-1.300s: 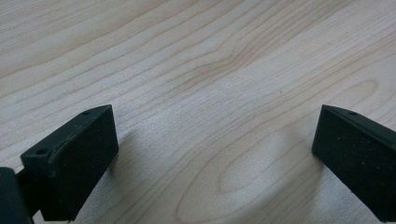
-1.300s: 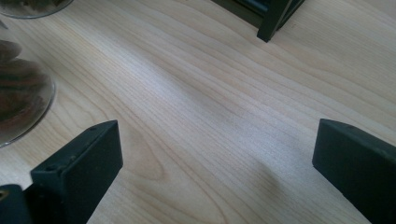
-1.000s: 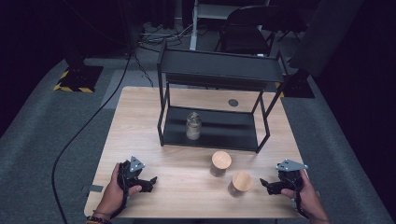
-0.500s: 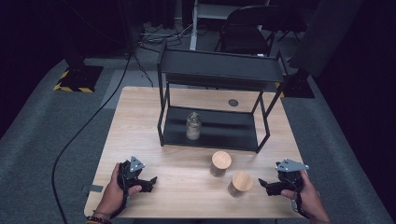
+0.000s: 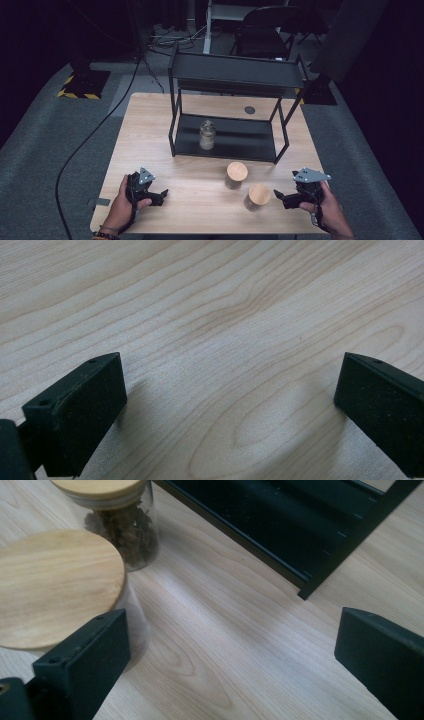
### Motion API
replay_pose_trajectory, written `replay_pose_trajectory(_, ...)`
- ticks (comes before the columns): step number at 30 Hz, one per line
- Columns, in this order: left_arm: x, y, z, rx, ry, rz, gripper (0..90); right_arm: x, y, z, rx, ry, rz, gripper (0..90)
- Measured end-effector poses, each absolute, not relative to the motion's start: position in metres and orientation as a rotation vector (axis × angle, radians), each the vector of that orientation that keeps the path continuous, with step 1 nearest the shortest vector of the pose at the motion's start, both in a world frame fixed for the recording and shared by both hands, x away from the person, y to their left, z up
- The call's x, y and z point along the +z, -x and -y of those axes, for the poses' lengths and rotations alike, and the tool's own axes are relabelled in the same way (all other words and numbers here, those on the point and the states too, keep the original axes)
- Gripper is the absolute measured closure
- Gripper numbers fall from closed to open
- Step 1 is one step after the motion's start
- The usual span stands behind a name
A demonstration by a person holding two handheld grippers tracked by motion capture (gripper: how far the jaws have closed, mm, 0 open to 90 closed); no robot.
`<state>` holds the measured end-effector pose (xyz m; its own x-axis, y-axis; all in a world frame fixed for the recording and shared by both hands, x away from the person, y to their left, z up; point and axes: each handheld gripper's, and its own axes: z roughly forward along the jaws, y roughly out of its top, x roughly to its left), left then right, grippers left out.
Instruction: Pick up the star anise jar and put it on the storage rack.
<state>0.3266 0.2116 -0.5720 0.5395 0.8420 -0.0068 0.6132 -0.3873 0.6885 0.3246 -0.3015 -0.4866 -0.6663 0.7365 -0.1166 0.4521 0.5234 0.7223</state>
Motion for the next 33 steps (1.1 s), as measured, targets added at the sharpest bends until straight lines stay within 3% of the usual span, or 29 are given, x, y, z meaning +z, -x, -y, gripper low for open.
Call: replay_pose_trajectory(33,-0.572,-0.327,-0.212,0.459,-2.133,-1.171,0.0,-0.463,-0.344,0.233,0.969,-0.782,-2.488,1.5)
